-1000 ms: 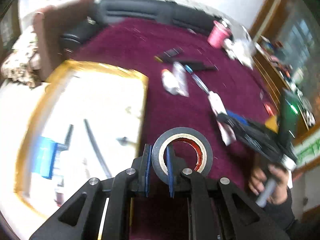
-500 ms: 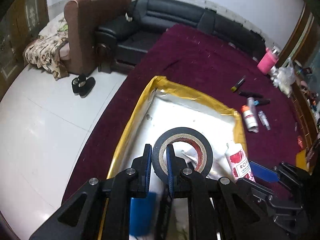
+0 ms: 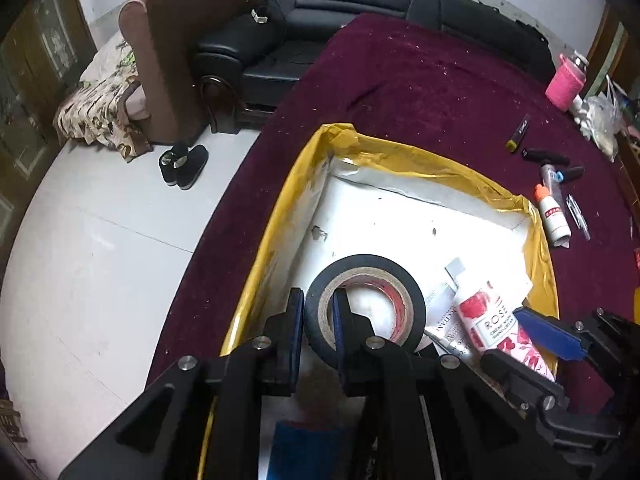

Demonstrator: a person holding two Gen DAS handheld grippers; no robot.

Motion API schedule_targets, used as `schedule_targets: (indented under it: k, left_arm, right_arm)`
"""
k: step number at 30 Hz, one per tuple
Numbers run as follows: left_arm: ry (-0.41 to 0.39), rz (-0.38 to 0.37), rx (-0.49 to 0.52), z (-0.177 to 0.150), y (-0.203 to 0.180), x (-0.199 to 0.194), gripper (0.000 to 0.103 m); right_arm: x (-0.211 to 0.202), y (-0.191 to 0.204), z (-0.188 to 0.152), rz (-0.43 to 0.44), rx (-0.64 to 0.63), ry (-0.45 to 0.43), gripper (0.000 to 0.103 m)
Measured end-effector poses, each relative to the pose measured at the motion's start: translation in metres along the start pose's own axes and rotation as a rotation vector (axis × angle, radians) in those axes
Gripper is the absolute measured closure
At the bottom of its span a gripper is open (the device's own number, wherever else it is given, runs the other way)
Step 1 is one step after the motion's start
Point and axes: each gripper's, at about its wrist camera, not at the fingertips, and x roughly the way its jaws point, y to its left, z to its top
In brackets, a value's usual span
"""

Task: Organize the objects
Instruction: 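Place the tape roll and the pink cream tube into the tray, opening both grippers, then grasp the clear blue-capped pen with the right gripper while the left grasps the white glue bottle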

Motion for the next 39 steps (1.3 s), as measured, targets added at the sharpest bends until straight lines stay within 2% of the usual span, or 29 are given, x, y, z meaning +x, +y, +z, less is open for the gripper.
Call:
schedule_targets:
  k: [6,10,12,13,15,17,19,23,26,28,30,32,33,35,36,37,39]
  left_arm:
    - [-0.003,0.003,0.005,0.0,0.001,-0.001,0.09]
    - [0.001,-0.054,-0.013,0.0,0.007,-0.005,0.087]
    - [-0.008,-0.098,-0.074,-0.005,0.015,-0.014,0.085]
    - [-0.01,-0.113,-0.099,-0.008,0.017,-0.019,0.084]
    - [-0.038,-0.145,-0.131,-0.019,0.018,-0.035,0.077]
    - [-0.087,-0.16,-0.134,-0.03,0.009,-0.055,0.05]
    - [-0.142,-0.165,-0.105,-0.04,-0.007,-0.074,0.04]
    - [-0.203,-0.19,-0.027,-0.048,-0.047,-0.095,0.039]
    - [-0.203,-0.249,-0.006,-0.05,-0.073,-0.101,0.039]
    - [-0.2,-0.284,0.03,-0.053,-0.092,-0.104,0.039]
    - [-0.187,-0.295,0.057,-0.052,-0.108,-0.102,0.039]
    - [-0.175,-0.309,0.069,-0.052,-0.116,-0.1,0.039]
    - [-0.165,-0.316,0.072,-0.051,-0.12,-0.099,0.039]
    - [-0.151,-0.318,0.066,-0.05,-0.122,-0.098,0.039]
    - [-0.15,-0.325,0.063,-0.05,-0.122,-0.099,0.039]
    - [-0.149,-0.329,0.062,-0.051,-0.124,-0.1,0.039]
    - [-0.145,-0.329,0.062,-0.048,-0.123,-0.1,0.039]
  right_arm:
    - [0.005,-0.003,0.0,0.033,0.038,0.027,0.071]
    - [0.002,-0.004,-0.005,0.06,0.048,0.025,0.068]
    - [-0.012,-0.008,-0.006,0.117,0.073,-0.008,0.068]
    - [-0.022,-0.01,-0.008,0.124,0.078,-0.034,0.064]
    - [-0.043,-0.019,-0.014,0.106,0.087,-0.079,0.053]
    - [-0.061,-0.04,-0.026,0.115,0.137,-0.093,0.053]
    - [-0.074,-0.063,-0.038,0.143,0.183,-0.101,0.053]
    - [-0.094,-0.124,-0.062,0.017,0.268,-0.149,0.053]
    - [-0.095,-0.168,-0.062,-0.084,0.309,-0.157,0.053]
    - [-0.095,-0.19,-0.057,-0.102,0.334,-0.141,0.053]
    - [-0.089,-0.205,-0.047,-0.122,0.316,-0.116,0.054]
    - [-0.078,-0.207,-0.033,-0.25,0.26,-0.086,0.054]
    - [-0.073,-0.21,-0.029,-0.286,0.238,-0.072,0.055]
    - [-0.058,-0.216,-0.02,-0.297,0.224,-0.048,0.06]
    - [-0.054,-0.224,-0.018,-0.275,0.245,-0.039,0.071]
    - [-0.049,-0.23,-0.015,-0.244,0.279,-0.035,0.075]
    - [-0.04,-0.234,-0.012,-0.243,0.282,-0.022,0.075]
